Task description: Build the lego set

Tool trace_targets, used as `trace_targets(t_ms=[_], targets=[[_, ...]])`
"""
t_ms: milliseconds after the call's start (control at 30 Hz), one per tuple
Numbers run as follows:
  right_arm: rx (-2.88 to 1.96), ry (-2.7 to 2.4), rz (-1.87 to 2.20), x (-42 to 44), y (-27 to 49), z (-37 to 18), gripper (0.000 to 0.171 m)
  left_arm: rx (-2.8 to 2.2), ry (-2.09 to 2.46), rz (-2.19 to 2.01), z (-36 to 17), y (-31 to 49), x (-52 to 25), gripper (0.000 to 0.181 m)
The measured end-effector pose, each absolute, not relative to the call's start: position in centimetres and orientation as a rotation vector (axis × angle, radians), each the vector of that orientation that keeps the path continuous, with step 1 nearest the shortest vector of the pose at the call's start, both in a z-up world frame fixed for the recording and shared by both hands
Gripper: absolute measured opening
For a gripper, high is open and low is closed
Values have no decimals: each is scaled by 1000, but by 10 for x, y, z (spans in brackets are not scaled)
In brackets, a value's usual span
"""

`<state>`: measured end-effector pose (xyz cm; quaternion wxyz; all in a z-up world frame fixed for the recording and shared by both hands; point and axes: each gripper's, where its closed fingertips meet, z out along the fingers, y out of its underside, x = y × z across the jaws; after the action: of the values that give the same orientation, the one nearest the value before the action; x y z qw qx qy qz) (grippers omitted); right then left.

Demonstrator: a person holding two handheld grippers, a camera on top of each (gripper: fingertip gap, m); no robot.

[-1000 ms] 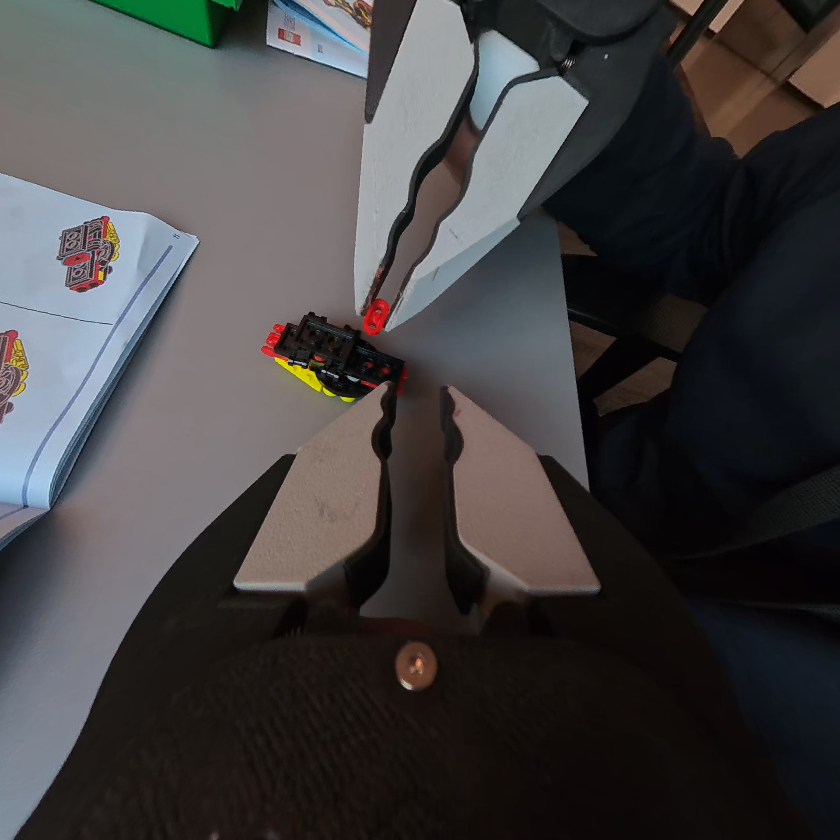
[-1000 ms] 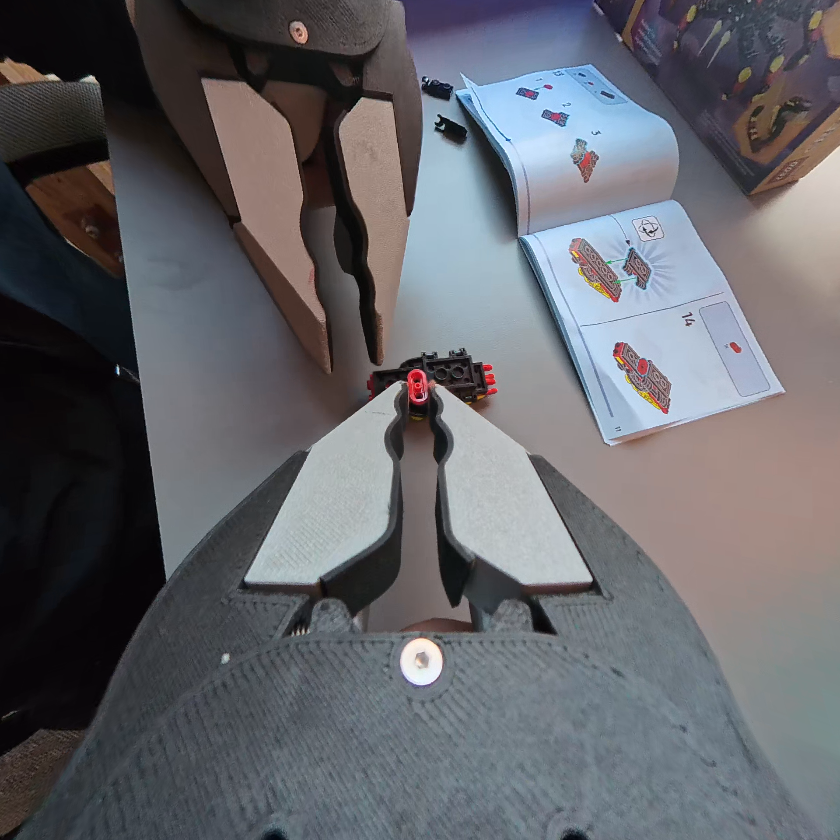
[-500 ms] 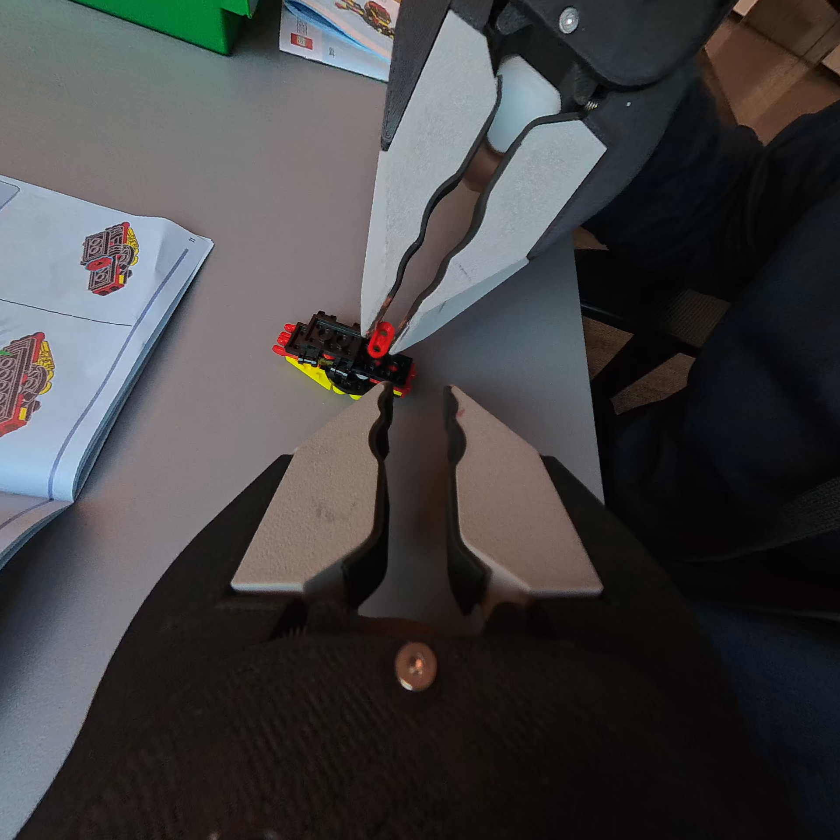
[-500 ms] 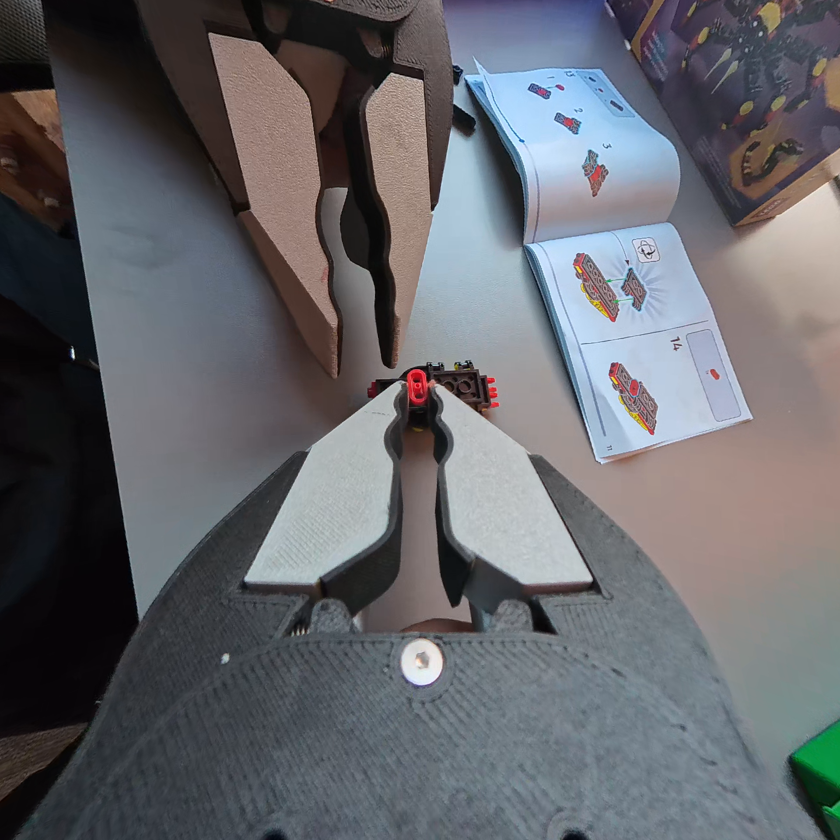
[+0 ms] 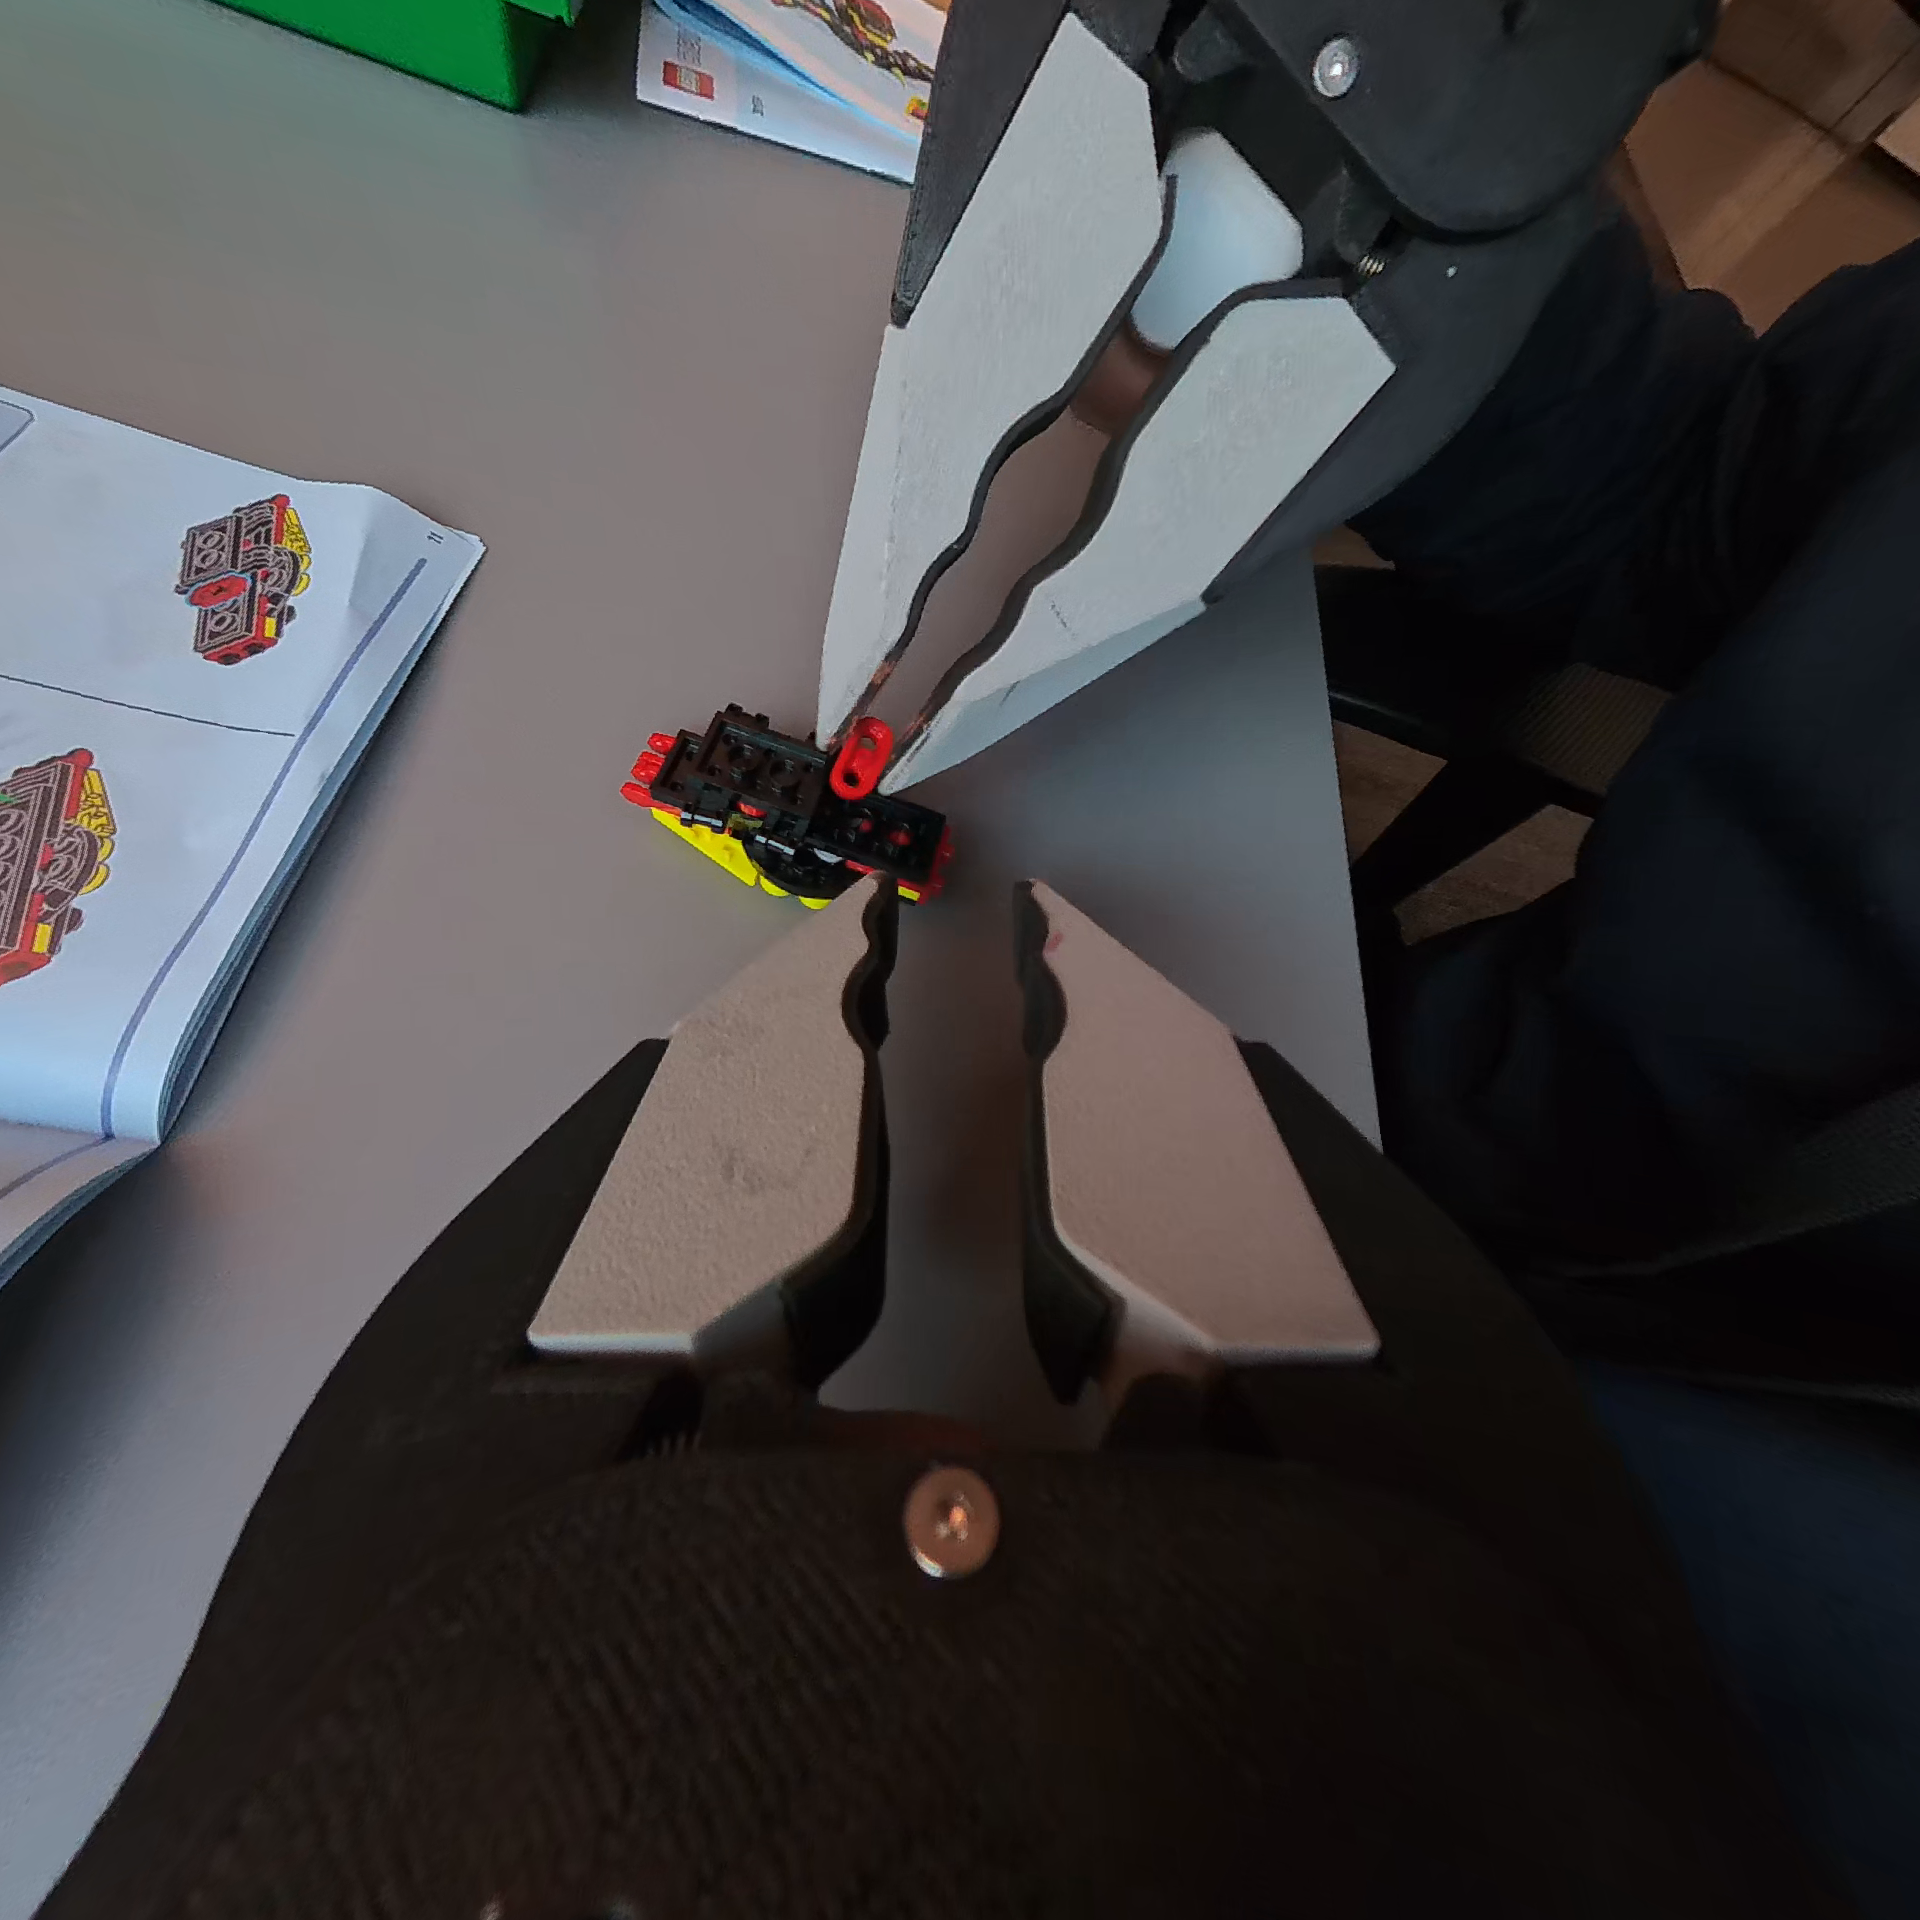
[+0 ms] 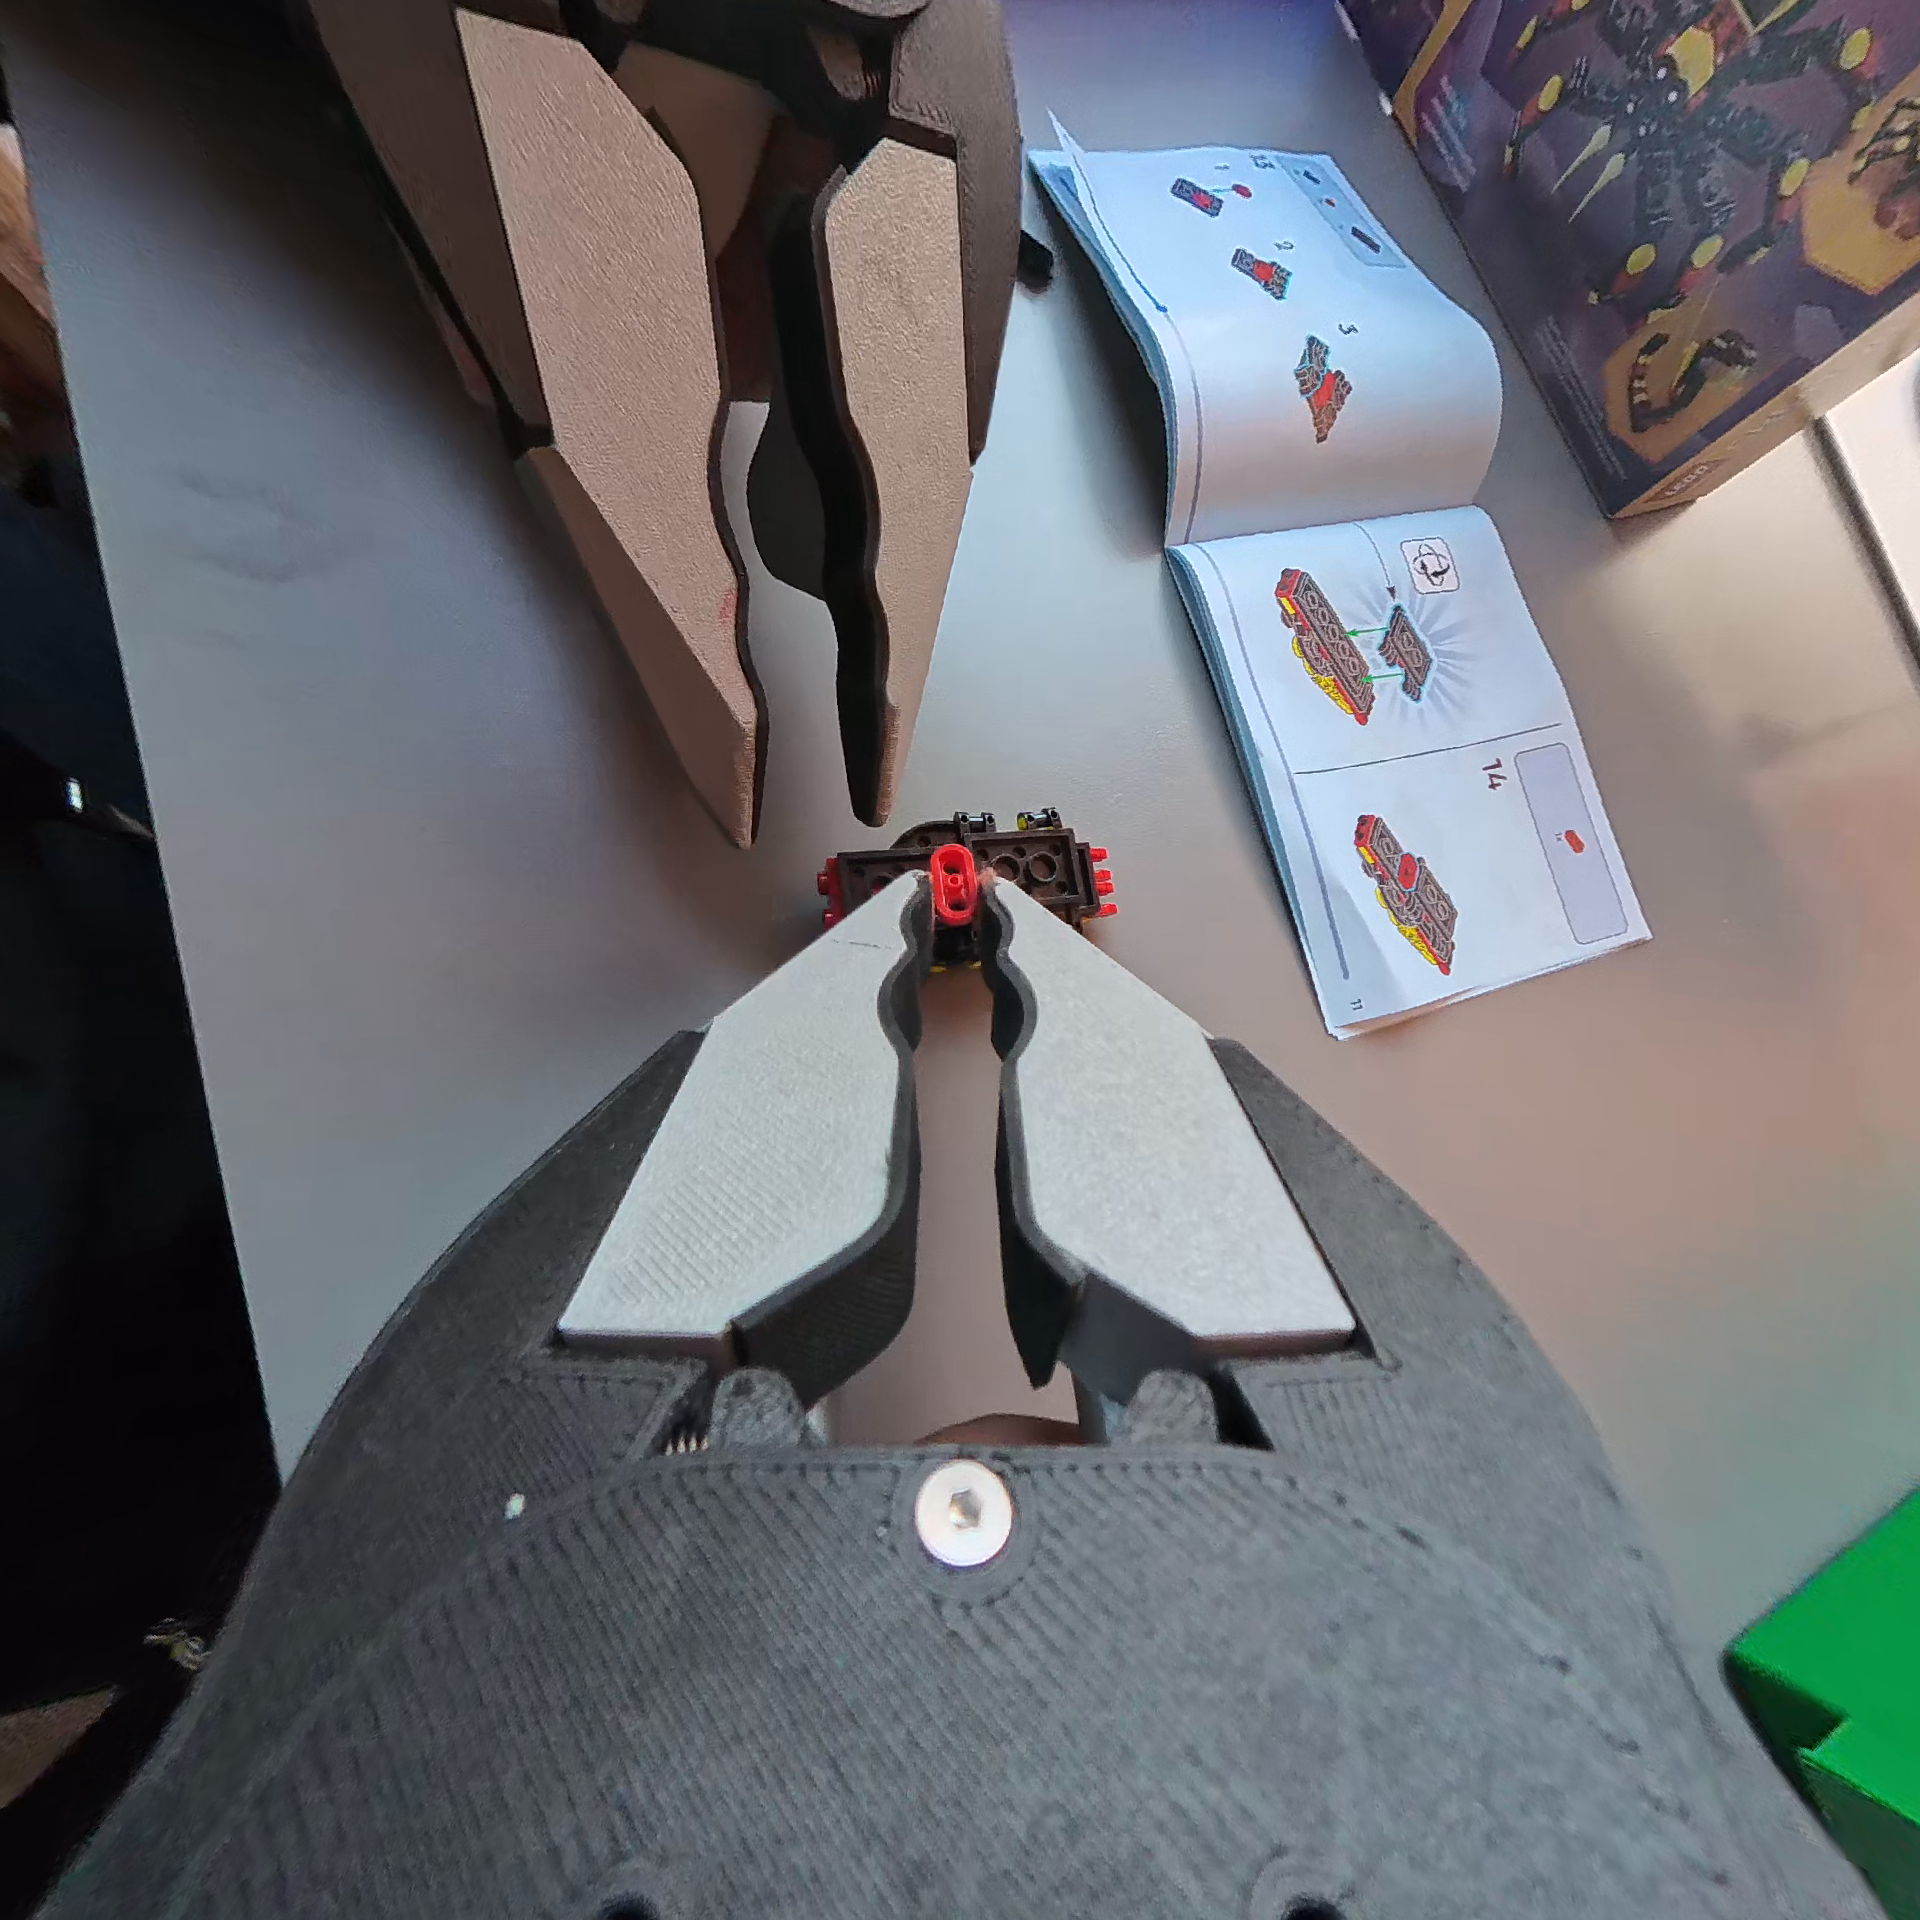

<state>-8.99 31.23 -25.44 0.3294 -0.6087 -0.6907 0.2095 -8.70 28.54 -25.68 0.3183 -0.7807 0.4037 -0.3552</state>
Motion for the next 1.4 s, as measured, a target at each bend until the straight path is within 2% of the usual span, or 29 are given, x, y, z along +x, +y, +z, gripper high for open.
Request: trace_targets(t_ms=[33, 767, 1400], targets=[[-1586, -1815, 528, -90, 312, -255, 4, -2052, 1065, -932, -257, 285, -87, 20], [-1492, -1852, 408, -94, 310, -258, 7, -2074, 1108, -947, -261, 278, -86, 21], [-1518, -1815, 515, -90, 307, -252, 3, -2082, 1107, -949, -262, 278, -86, 22]])
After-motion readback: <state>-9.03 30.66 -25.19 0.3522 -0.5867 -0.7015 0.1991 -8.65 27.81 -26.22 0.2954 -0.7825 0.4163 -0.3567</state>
